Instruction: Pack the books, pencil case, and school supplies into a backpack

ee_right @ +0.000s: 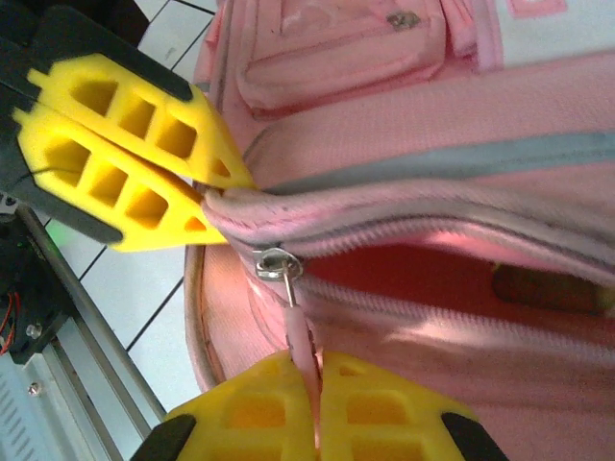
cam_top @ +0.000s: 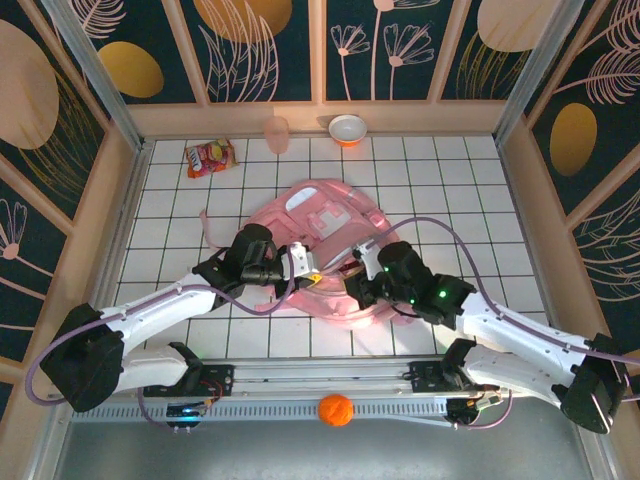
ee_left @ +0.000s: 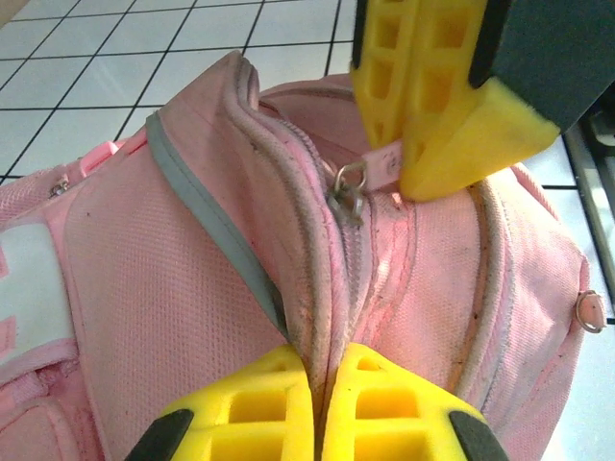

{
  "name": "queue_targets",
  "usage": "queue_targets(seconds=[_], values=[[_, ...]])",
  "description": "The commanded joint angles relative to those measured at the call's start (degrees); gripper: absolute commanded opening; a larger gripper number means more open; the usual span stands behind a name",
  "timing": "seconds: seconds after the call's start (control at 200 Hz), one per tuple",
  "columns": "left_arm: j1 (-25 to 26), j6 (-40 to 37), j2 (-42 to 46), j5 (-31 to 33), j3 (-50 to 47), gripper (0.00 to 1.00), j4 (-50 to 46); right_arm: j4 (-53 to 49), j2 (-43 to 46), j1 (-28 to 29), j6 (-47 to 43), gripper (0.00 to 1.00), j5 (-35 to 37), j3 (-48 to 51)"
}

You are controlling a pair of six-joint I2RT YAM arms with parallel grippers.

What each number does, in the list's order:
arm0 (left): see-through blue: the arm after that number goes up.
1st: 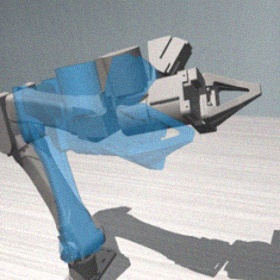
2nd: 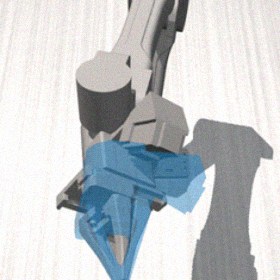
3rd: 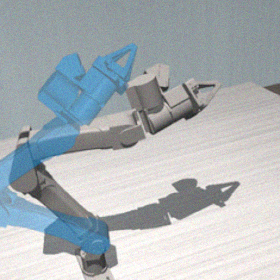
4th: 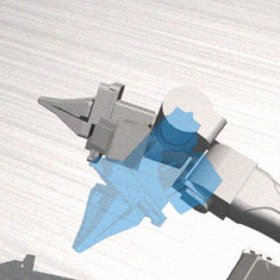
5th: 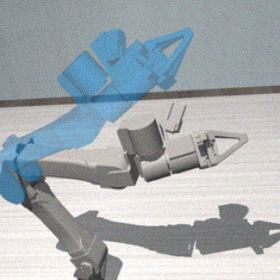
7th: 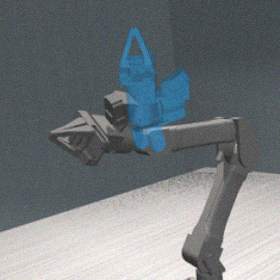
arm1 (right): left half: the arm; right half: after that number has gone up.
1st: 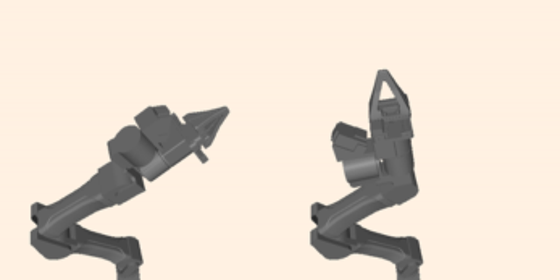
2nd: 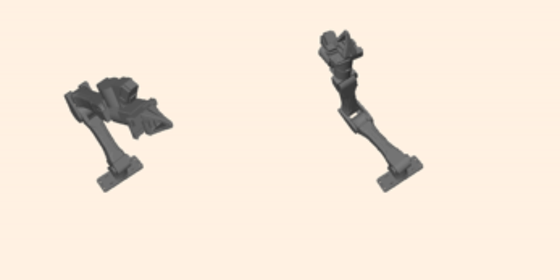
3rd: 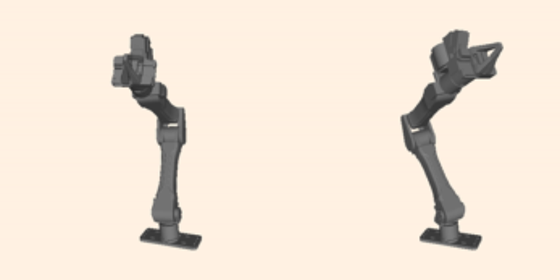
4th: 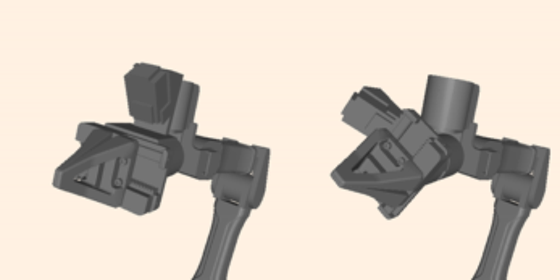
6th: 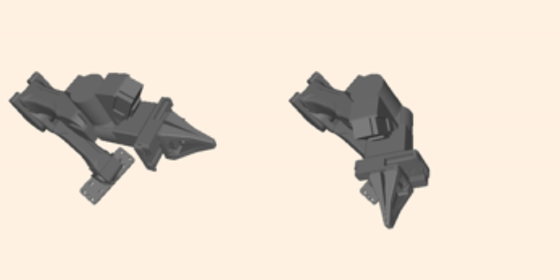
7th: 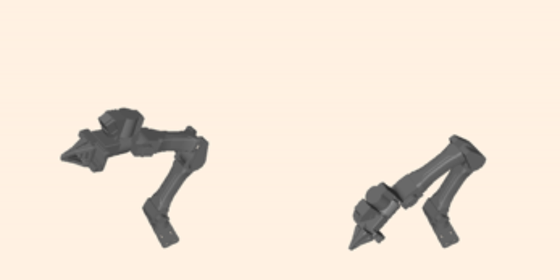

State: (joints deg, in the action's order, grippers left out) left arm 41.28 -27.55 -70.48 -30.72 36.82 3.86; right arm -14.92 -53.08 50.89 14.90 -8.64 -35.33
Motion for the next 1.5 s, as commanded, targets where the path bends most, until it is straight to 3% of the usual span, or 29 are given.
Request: queue_targets(seconds=[0.0, 0.17, 0.305, 0.55, 0.726, 0.756, 0.826, 1.006, 1.081, 1.156, 1.266, 1.341, 1.491], values=[[-0.92, 1.27, 0.87, 4.47, -0.28, 0.0, -3.99, -6.62, 0.89, -3.1, 0.19, 0.0, 4.82, -1.49], [-1.11, 1.3, 1.04, 7.59, -0.61, 0.0, -5.29, -8.68, -0.39, -3.07, 0.86, 0.0, 1.44, -2.35], [-1.69, -0.88, 2.49, 8.81, -1.32, 0.0, -6.77, -10.57, 0.18, -4.32, 3.01, 0.0, 5.04, -2.81], [-2.96, -9.43, 4.43, 6.74, -1.65, 0.0, -12.56, -8.15, 1.86, -9.84, 2.78, 0.0, 0.47, -1.43], [-3.07, -7.93, 4.92, 4.69, -1.48, 0.0, -12.84, -5.93, 0.35, -9.14, 3.55, 0.0, -3.43, 1.11], [-3.04, -4.74, 5.33, 5.01, -1.62, 0.05, -11.51, -5.44, 0.48, -8.82, 3.79, 0.0, -3.55, 1.29], [-3.09, 9.11, 6.55, 9.34, -1.46, 0.37, -6.32, -4.22, 0.33, -7.98, 4.5, 0.0, -3.98, 1.86], [-3.13, 35.37, 10.88, 15.46, -2.96, 0.67, -2.98, -3.99, -2.4, -6.17, 7.16, 0.0, -2.79, 2.12], [-3.57, 44.86, 14.3, 19.73, -6.95, 0.71, 0.4, -4.07, -3.79, -5.47, 7.25, 0.0, -2.52, 1.94], [-4.16, 55.58, 17.25, 28.14, -9.85, 0.73, 1.23, -2.77, -4.4, -4.39, 7.73, 0.0, -1.99, 1.99], [-7.56, 72.69, 18.18, 38.53, -9.58, 0.59, -8.37, 0.92, -3.54, -2.64, 8.93, 0.0, -1.8, 3.36], [-10.37, 78.01, 15.13, 36.61, -8.75, 0.59, -12.37, 2.34, -2.76, -1.66, 10.16, 0.0, -1.08, 4.23], [-10.98, 79.35, 7.54, 32.76, -9.24, 0.6, -4.66, 4.19, -2.87, 0.13, 11.12, 0.0, -3.69, 5.09]])
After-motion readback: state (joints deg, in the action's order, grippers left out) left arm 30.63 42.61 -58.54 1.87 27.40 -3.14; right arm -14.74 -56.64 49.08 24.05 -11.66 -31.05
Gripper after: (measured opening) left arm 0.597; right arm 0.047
